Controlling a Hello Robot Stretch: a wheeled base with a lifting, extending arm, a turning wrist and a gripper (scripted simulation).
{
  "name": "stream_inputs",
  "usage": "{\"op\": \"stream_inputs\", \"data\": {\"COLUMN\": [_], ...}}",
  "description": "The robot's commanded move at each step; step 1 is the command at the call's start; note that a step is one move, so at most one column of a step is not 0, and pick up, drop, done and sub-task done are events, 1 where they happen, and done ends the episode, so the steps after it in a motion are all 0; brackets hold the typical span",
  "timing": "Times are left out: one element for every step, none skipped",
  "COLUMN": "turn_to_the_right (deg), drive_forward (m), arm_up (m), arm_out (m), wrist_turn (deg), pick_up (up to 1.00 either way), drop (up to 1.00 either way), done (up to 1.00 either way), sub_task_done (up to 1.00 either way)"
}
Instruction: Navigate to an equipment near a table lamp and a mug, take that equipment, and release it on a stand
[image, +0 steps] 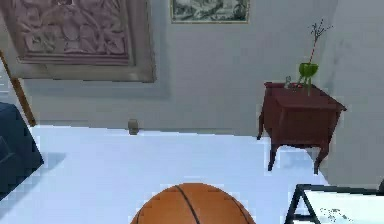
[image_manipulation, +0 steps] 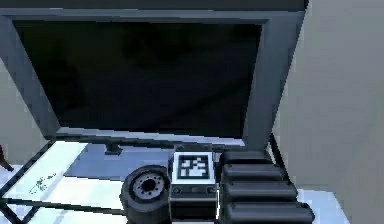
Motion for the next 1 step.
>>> {"op": "stream_inputs", "data": {"turn_to_the_right": [-36.0], "drive_forward": [0.0], "arm_up": [0.0], "arm_out": [0.0], "wrist_turn": [0.0], "pick_up": [0.0], "drop": [0.0], "done": [0.0], "sub_task_done": [0.0]}}
